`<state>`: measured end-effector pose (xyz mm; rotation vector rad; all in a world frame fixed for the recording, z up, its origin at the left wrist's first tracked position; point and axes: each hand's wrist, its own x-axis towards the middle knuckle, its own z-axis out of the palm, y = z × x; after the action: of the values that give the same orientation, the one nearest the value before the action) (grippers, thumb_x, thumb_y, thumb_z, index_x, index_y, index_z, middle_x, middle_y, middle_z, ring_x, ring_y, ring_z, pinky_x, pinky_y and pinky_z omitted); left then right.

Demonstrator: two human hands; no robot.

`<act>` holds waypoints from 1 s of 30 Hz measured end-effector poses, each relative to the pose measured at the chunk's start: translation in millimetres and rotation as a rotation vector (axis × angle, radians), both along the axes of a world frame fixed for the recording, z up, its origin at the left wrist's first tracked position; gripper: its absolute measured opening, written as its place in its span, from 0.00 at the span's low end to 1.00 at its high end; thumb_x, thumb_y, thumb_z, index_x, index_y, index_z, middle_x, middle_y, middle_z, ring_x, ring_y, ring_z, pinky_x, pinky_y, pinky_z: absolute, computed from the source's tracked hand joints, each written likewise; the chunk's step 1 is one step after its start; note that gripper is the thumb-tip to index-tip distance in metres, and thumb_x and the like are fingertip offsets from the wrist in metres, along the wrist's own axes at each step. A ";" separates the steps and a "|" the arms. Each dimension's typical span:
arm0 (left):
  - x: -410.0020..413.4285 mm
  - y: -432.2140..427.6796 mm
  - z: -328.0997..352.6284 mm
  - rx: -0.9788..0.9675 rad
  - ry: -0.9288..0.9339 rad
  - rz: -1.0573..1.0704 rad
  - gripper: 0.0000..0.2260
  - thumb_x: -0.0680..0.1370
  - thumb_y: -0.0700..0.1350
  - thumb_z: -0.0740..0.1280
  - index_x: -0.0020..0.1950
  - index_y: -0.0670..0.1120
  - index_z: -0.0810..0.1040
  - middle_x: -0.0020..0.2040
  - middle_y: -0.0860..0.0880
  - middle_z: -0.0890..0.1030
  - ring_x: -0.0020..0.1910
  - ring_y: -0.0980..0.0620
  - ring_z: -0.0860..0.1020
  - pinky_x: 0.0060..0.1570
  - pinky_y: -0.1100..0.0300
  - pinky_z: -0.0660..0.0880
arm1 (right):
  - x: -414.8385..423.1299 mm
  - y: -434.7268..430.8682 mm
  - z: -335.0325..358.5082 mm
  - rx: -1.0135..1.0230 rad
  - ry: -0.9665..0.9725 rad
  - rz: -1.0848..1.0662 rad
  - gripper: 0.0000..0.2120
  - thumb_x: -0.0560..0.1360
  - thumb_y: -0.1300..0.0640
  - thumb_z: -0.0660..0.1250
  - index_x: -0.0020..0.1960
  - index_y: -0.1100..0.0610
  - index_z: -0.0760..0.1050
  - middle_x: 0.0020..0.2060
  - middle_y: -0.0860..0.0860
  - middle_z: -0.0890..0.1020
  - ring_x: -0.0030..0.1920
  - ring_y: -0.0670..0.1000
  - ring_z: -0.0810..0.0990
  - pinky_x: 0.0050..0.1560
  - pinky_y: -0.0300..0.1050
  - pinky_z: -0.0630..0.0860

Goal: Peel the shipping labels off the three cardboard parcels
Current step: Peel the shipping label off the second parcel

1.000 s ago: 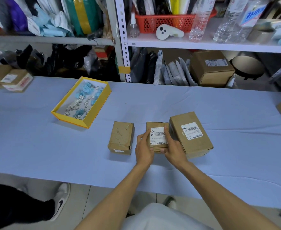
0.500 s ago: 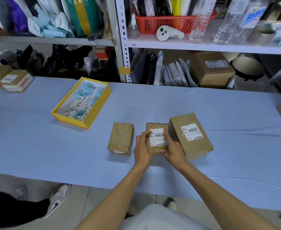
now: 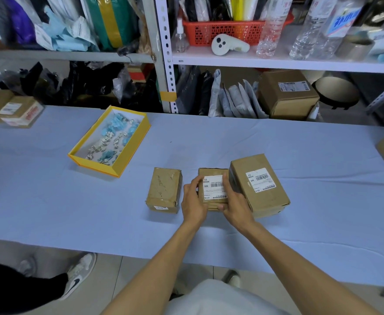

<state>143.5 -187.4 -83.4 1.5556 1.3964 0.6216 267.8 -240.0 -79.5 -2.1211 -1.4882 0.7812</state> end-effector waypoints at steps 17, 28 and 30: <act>0.5 22.0 7.1 0.157 -0.087 0.069 0.13 0.74 0.38 0.69 0.55 0.51 0.76 0.55 0.52 0.77 0.54 0.55 0.76 0.51 0.57 0.78 | -3.8 -1.3 3.6 -0.012 -0.014 -0.016 0.47 0.73 0.65 0.66 0.78 0.50 0.37 0.58 0.60 0.80 0.54 0.59 0.80 0.53 0.51 0.77; 10.6 38.2 7.6 0.198 0.064 0.113 0.01 0.76 0.40 0.69 0.46 0.45 0.78 0.49 0.50 0.79 0.48 0.55 0.78 0.48 0.65 0.70 | -1.0 5.8 1.9 -0.044 -0.019 -0.025 0.47 0.73 0.65 0.65 0.79 0.50 0.36 0.54 0.59 0.81 0.51 0.58 0.80 0.51 0.49 0.77; 12.1 38.4 7.3 0.190 0.086 0.124 0.01 0.76 0.41 0.68 0.46 0.44 0.78 0.49 0.49 0.79 0.48 0.54 0.77 0.48 0.67 0.67 | -1.3 6.6 1.7 -0.047 -0.029 -0.021 0.46 0.74 0.65 0.65 0.78 0.50 0.36 0.54 0.59 0.81 0.52 0.58 0.80 0.51 0.49 0.77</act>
<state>155.6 -149.0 -76.1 1.6705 1.5436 0.7902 266.5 -233.4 -77.8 -2.1882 -1.4737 0.7881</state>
